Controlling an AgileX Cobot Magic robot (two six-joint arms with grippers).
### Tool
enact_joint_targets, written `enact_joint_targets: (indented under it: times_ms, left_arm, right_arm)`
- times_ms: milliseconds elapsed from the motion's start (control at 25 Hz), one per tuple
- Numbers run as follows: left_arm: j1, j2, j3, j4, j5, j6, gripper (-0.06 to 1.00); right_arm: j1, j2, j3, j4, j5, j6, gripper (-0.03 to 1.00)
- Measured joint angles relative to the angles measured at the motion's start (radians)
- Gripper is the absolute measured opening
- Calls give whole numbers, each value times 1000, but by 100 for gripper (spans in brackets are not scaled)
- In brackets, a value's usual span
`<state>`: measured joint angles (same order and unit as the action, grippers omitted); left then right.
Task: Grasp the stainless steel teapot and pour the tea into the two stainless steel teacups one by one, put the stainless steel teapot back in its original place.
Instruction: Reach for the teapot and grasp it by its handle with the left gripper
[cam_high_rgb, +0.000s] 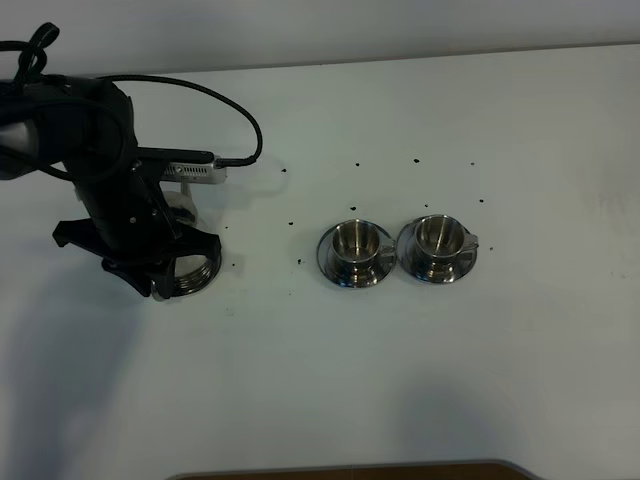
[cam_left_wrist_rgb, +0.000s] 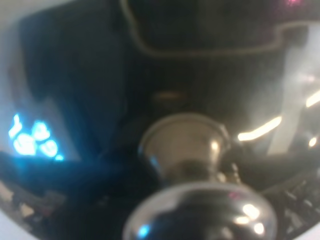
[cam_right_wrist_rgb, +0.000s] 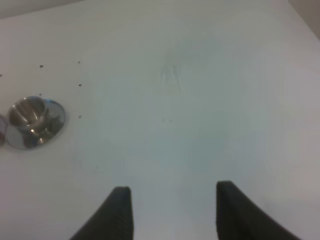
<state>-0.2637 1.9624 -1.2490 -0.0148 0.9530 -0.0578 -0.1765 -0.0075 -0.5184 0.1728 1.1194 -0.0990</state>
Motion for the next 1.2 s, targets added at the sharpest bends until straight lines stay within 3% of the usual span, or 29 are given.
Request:
enact_joint_targets:
  times_ms: [1200]
  left_arm:
    - [-3, -25, 0, 1, 5, 24, 24]
  right_arm:
    - [0, 0, 0, 0, 0, 0, 39]
